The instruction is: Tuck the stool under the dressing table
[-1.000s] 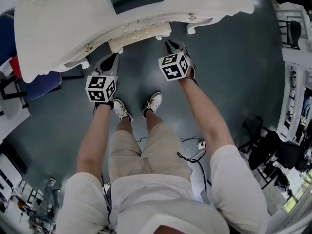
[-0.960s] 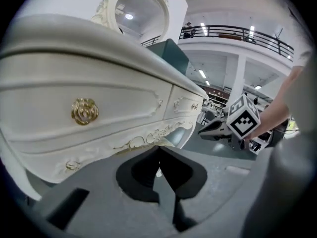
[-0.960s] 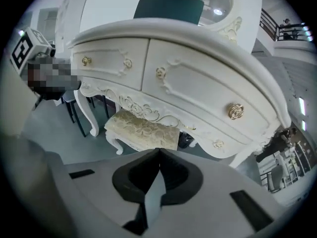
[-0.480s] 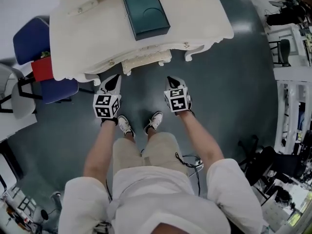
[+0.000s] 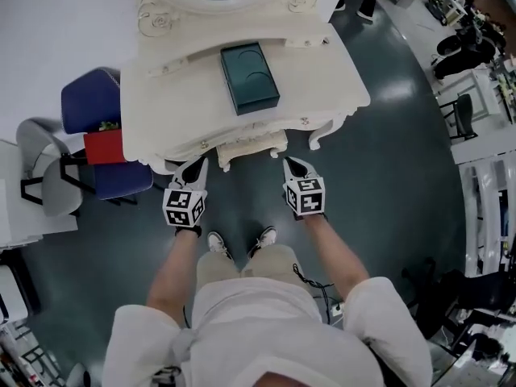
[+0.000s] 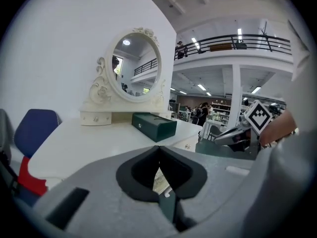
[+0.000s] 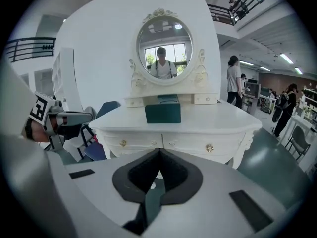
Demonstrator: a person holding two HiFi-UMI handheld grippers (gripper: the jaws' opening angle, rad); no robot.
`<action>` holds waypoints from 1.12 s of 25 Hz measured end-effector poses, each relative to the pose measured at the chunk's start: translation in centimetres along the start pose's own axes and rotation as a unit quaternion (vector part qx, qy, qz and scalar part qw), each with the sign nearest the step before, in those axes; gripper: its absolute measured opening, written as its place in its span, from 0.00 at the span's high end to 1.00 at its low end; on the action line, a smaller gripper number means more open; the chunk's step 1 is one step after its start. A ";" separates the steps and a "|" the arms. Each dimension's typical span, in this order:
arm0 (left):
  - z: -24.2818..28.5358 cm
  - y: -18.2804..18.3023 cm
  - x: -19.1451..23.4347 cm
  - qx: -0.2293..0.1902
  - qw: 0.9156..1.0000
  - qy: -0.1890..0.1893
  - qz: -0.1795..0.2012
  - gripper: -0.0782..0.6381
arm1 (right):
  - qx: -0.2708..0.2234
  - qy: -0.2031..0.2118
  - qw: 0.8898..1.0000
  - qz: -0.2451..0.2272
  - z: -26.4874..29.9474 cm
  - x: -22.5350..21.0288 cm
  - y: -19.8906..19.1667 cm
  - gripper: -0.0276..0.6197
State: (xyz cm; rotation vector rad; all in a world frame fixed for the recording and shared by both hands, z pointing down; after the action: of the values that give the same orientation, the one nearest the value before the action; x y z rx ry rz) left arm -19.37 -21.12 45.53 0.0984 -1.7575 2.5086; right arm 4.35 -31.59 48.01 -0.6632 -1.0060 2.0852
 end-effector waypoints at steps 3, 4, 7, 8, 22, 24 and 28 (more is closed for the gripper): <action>-1.3 2.0 0.0 -0.019 1.000 0.005 -0.002 0.87 | -0.027 -0.002 1.000 0.003 -2.0 0.1 2.1 0.96; -1.4 2.9 0.1 -0.028 1.000 0.006 -0.001 0.87 | -0.039 -0.001 0.999 0.003 -2.6 0.0 3.1 0.96; -2.3 5.5 0.4 -0.052 0.999 0.005 0.010 0.87 | -0.071 0.007 0.997 0.014 -4.2 0.1 5.6 0.95; -2.8 6.2 0.5 -0.058 0.998 0.004 0.014 0.87 | -0.079 0.011 0.997 0.023 -4.8 0.3 6.2 0.95; -9.4 16.2 3.1 -0.167 0.985 0.019 0.032 0.87 | -0.192 0.026 0.981 -0.019 -11.7 2.3 15.9 0.95; -10.6 17.7 3.0 -0.187 0.982 0.022 0.036 0.87 | -0.209 0.024 0.977 -0.029 -13.3 2.4 17.1 0.95; -13.0 19.7 2.8 -0.215 0.976 0.028 0.032 0.87 | -0.240 0.014 0.970 -0.033 -16.8 1.8 18.6 0.95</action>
State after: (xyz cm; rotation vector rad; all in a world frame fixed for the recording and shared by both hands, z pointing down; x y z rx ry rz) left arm -24.18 -15.48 22.96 -0.0551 -2.2594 2.0809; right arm 7.83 -30.83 23.16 -0.8772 -1.5145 1.7768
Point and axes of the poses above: the fingertips, and each gripper's own axes: z forward along the fingers, x to its left, y out of its top, the point moved 3 cm from there along -z, backward along the fingers, and after that the axes turned 7 degrees about y, right-handed, at the moved point
